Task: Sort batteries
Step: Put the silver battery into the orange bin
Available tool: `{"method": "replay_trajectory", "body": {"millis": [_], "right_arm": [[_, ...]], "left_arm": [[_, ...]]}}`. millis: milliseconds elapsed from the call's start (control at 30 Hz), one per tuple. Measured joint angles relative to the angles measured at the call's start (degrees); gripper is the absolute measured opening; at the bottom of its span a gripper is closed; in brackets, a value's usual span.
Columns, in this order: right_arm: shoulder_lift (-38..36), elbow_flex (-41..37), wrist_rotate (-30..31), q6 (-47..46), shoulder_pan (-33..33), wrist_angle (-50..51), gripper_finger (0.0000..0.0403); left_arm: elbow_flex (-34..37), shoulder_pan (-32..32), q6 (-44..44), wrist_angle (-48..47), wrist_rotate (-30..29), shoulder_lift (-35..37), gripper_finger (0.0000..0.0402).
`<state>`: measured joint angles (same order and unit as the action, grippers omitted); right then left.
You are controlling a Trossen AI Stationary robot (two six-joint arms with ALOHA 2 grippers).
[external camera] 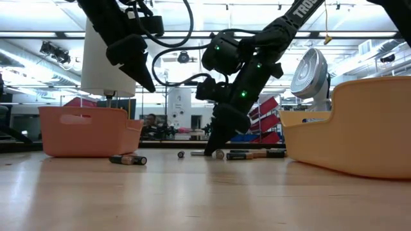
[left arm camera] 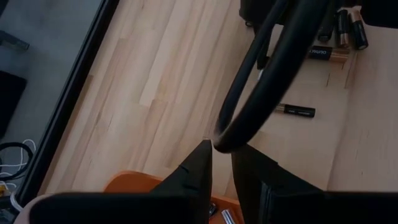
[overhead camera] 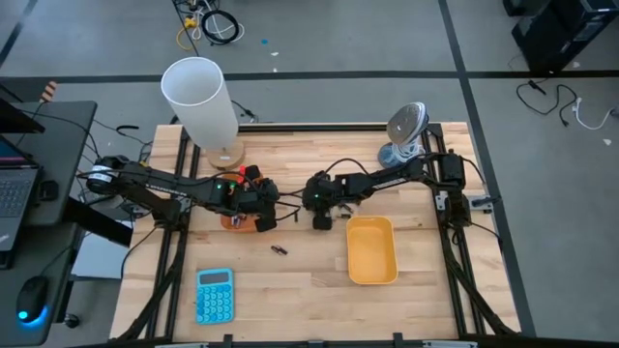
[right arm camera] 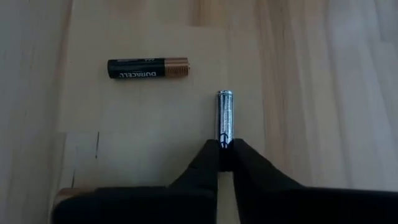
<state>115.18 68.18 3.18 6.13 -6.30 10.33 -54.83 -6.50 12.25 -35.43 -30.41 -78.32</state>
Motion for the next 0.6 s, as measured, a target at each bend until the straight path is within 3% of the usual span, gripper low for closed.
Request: {"method": "replay_trajectory", "body": {"millis": [433, 600], "right_arm": [[0.07, -0.04, 0.22, 0.94, 0.21, -3.22, 0.0004], [0.07, -0.04, -0.26, 0.51, 0.36, -3.12, 0.0002]], "left_arm": [[0.00, 0.00, -0.09, 0.03, 0.10, 0.00, 0.0064], [0.13, 0.00, -2.98, 1.52, 2.69, -0.04, 0.0064]]}}
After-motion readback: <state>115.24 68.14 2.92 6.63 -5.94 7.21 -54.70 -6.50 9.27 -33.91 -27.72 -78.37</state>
